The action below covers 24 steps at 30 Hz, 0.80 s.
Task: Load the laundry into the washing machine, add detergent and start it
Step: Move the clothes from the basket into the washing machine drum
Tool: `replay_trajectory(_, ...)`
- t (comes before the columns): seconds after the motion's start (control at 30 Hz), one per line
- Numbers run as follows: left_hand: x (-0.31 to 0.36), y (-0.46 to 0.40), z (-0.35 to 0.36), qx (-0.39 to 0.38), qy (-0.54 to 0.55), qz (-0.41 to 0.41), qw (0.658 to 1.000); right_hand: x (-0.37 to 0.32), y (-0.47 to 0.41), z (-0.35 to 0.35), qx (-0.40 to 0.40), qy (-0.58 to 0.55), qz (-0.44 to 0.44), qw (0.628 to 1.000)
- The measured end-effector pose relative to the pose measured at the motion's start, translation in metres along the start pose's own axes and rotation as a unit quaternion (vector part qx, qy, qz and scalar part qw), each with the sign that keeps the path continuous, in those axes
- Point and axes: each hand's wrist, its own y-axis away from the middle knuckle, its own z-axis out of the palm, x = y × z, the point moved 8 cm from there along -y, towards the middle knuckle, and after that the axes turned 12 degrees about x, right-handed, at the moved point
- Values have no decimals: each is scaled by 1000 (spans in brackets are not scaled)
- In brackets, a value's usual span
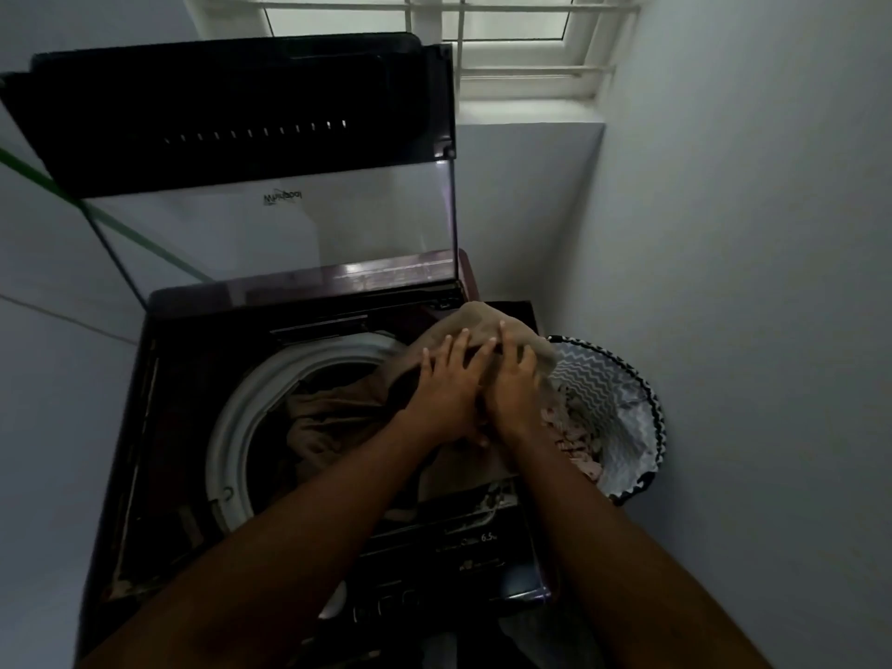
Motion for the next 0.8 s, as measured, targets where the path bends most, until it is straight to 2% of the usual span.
replay_trajectory(0.1, -4, -4, 6, -12, 18, -15, 1000, -3, -4, 2, -10, -26, 21, 999)
replay_trajectory(0.37, -5, -7, 5, -7, 32, -34, 999, -3, -7, 10, -38, 7, 37, 999)
replay_trajectory(0.53, -9, -3, 3, 11, 55, -38, 998, -6, -8, 7, -44, -43, 54, 997)
replay_trajectory(0.7, -19, 13, -2, 73, 63, -70, 993, -30, -4, -13, 34, -5, -80, 996)
replay_trajectory(0.8, -23, 25, -9, 127, 38, -83, 988, -49, -1, -13, 32, -16, -101, 994)
